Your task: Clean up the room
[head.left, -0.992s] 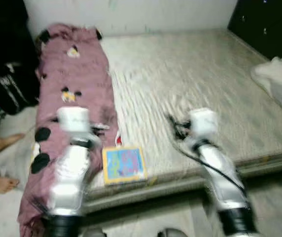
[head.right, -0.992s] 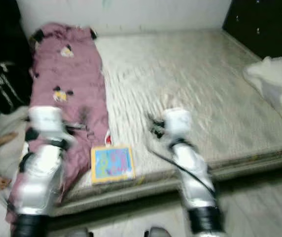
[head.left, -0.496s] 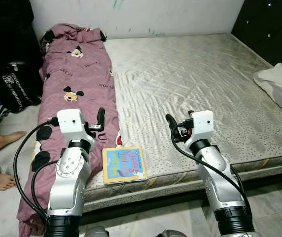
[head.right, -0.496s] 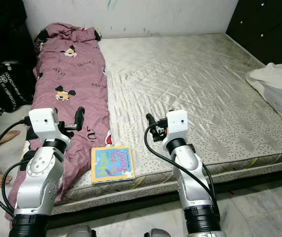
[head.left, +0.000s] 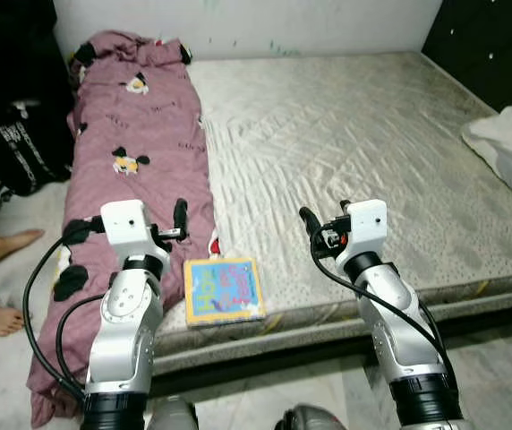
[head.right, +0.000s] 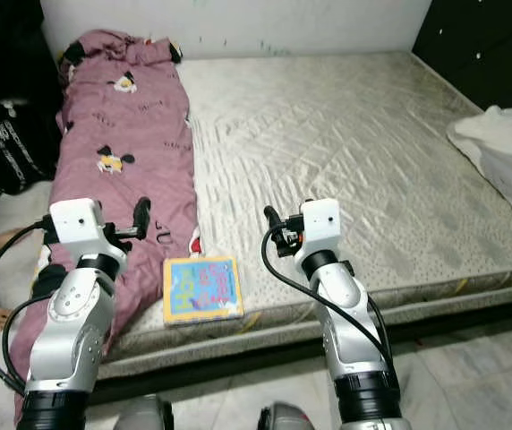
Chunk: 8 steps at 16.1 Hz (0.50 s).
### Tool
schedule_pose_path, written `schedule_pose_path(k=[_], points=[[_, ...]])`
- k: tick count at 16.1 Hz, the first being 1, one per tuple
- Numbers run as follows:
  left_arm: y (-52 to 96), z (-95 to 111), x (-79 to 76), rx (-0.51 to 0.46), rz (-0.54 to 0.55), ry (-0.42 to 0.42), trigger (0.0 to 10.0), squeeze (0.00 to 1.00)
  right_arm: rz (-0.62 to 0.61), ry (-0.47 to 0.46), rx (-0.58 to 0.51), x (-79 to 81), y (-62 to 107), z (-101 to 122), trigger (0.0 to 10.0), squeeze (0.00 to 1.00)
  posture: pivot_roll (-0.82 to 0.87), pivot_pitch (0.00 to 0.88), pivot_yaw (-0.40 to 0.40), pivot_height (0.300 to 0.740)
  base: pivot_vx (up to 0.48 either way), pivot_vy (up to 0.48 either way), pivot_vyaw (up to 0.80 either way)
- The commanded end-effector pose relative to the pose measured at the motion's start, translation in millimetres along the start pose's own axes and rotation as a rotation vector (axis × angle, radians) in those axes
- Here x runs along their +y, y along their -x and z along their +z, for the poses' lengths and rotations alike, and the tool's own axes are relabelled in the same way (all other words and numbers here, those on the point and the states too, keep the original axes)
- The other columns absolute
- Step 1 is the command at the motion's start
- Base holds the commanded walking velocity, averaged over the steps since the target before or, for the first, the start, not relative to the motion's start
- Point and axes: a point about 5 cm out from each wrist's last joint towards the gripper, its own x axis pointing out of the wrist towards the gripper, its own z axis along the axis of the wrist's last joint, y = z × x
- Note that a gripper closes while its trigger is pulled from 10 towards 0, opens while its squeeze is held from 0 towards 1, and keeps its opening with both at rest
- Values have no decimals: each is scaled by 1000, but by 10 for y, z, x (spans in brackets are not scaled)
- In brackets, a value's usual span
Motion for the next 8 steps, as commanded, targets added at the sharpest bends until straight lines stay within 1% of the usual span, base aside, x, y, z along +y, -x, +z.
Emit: schedule_pose_path(k=[1, 2, 7, 8], points=[[5, 0, 39, 7, 26, 1, 10000, 0, 11, 1, 1, 0, -6, 21, 10000, 0, 4, 46, -43, 640, 0, 0, 0], [0, 4, 49, 6, 33, 3, 10000, 0, 12, 1, 1, 1, -7, 21, 10000, 0, 4, 46, -43, 625, 0, 0, 0], [-8, 14, 114, 4, 87, -11, 10000, 0, 15, 4, 7, -5, -18, 16, 10000, 0, 5, 47, -45, 625, 0, 0, 0], [-6, 12, 144, 9, 111, -9, 10000, 0, 18, 6, 10, -7, -25, 13, 10000, 0, 9, 46, -47, 625, 0, 0, 0]])
